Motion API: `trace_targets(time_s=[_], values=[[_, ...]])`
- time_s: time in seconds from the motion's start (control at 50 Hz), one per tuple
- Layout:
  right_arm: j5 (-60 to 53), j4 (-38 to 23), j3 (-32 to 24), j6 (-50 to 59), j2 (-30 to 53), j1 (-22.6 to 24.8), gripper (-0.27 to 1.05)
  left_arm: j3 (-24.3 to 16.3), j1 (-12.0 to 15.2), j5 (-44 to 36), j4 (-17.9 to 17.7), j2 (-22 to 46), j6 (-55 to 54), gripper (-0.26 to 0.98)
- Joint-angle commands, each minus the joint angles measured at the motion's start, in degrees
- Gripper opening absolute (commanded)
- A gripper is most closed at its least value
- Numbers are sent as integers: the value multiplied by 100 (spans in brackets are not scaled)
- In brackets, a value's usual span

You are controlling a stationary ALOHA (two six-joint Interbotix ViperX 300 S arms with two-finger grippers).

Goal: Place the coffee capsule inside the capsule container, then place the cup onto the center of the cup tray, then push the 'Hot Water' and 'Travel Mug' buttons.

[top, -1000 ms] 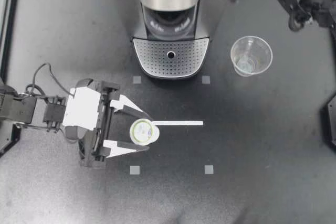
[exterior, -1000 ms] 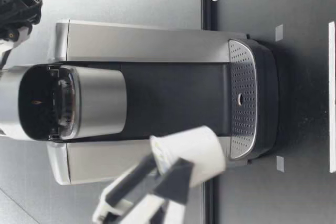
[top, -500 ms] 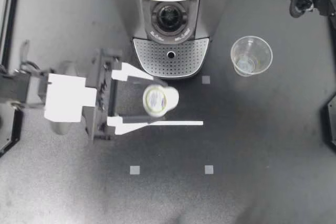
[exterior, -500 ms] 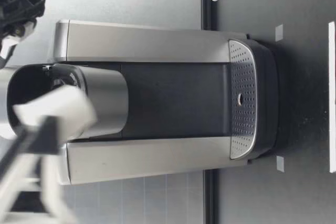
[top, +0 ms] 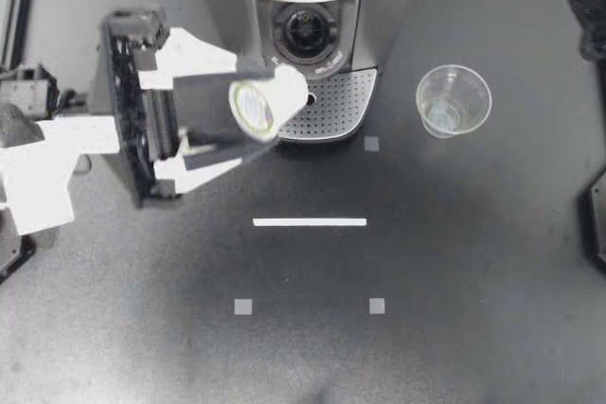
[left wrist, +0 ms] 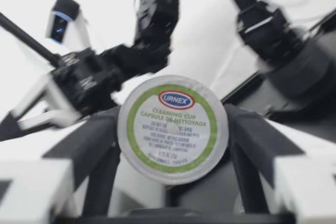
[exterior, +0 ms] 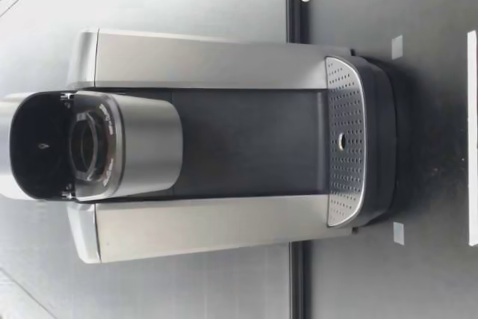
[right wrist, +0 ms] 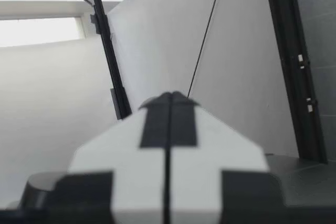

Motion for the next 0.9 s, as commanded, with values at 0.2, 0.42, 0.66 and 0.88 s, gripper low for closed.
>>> trace_targets(time_s=[0.2,0.42,0.66,0.88], values=[[255,-9,53,-9,-360,26,1,-606,158,1415,-97,229,826,50],[255,-18,132,-9,-422,26,1,-914,220,2118,-114,202,809,45],[264,-35,193,-9,-448,26,1,-1485,316,3489,-105,404,747,44],[264,-44,281,-9,-466,26,1,-2013,316,4438,536,650,352,44]])
